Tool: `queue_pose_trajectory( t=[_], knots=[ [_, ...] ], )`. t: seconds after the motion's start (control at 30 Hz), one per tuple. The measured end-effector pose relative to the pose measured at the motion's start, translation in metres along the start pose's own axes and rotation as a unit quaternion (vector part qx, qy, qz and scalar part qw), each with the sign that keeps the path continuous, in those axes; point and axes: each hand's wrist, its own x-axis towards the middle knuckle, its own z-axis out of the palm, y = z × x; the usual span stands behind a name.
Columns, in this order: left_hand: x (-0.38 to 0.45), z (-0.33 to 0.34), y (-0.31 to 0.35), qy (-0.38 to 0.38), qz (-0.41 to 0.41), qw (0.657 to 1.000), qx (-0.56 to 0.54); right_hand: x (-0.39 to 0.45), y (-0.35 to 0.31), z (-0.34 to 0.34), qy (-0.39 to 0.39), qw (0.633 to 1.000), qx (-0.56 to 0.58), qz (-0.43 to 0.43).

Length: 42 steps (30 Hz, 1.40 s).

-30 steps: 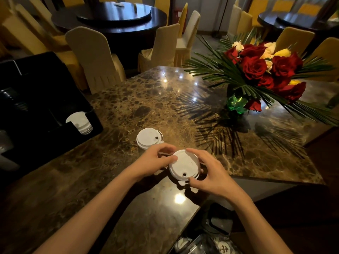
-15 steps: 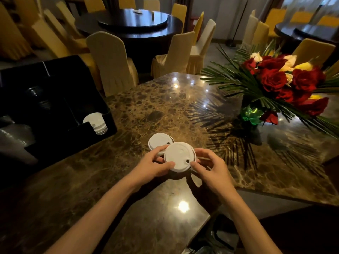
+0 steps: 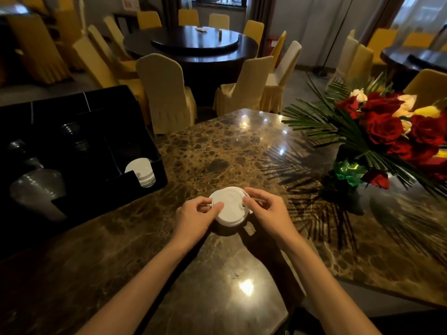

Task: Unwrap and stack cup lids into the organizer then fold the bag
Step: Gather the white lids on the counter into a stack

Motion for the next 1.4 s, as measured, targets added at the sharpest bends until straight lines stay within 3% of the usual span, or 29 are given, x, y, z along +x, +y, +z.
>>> queue_pose_trajectory(
  t=[0.13,0.37,0.87,1.13,1.4],
  knots=[
    [0.007,0.001,0.003,0.036,0.019,0.997,0.064,0.028,0.007,0.004,-0.03,0.999,-0.009,0.021],
    [0.018,0.001,-0.001,0.044,-0.024,0.995,0.085,0.056,0.02,0.015,-0.054,0.997,-0.025,0.053],
    [0.03,-0.003,0.001,0.007,-0.038,0.994,0.103,0.067,0.017,0.015,-0.104,0.99,-0.042,0.088],
    [0.027,-0.004,0.002,-0.023,-0.038,0.997,0.064,0.064,0.017,0.017,-0.103,0.989,-0.021,0.102],
    [0.032,0.003,0.012,-0.02,-0.103,0.992,-0.068,0.052,0.018,0.014,-0.04,0.992,0.015,0.121]
  ],
)
